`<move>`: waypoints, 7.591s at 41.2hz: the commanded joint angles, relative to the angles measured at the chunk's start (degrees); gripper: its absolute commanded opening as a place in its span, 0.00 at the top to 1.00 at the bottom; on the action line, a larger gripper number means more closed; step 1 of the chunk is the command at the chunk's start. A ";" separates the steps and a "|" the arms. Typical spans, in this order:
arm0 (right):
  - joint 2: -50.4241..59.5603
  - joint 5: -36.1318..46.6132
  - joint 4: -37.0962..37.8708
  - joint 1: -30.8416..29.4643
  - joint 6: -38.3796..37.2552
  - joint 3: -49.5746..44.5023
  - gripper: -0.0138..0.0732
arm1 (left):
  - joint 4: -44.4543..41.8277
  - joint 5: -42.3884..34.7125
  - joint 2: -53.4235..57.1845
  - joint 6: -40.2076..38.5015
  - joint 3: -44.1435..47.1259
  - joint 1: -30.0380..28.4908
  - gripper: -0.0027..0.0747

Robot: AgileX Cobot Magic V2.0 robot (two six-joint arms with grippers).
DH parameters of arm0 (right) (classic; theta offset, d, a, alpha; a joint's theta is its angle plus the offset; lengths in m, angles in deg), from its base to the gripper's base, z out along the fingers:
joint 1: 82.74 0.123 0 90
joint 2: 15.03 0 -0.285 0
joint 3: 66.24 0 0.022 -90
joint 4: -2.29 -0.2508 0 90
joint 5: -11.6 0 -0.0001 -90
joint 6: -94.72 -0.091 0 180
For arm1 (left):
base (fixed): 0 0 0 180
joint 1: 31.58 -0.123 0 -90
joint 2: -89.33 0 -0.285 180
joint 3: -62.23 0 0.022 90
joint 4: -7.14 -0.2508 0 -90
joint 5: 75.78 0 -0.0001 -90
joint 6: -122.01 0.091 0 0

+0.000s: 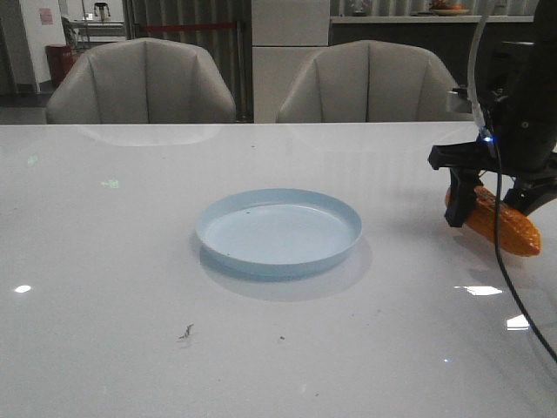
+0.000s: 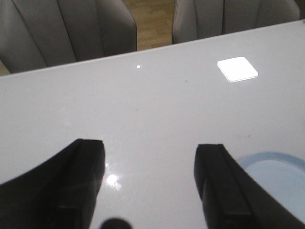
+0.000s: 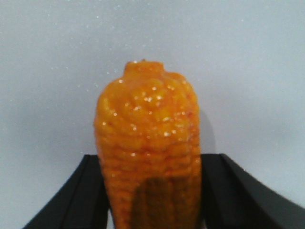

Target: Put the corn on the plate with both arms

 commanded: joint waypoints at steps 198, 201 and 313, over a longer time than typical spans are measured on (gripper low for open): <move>72.01 1.19 2.08 -0.09 -2.78 -34.93 0.20 | -7.25 -19.64 53.93 -11.30 49.41 -8.84 0.84; 72.01 1.19 2.08 -0.09 -2.78 -34.93 0.20 | -7.25 -19.64 59.40 -11.30 52.65 -8.84 0.84; 119.84 23.83 4.64 -0.08 -2.77 -84.20 0.78 | -7.25 -12.23 72.19 -11.30 70.02 -8.84 0.84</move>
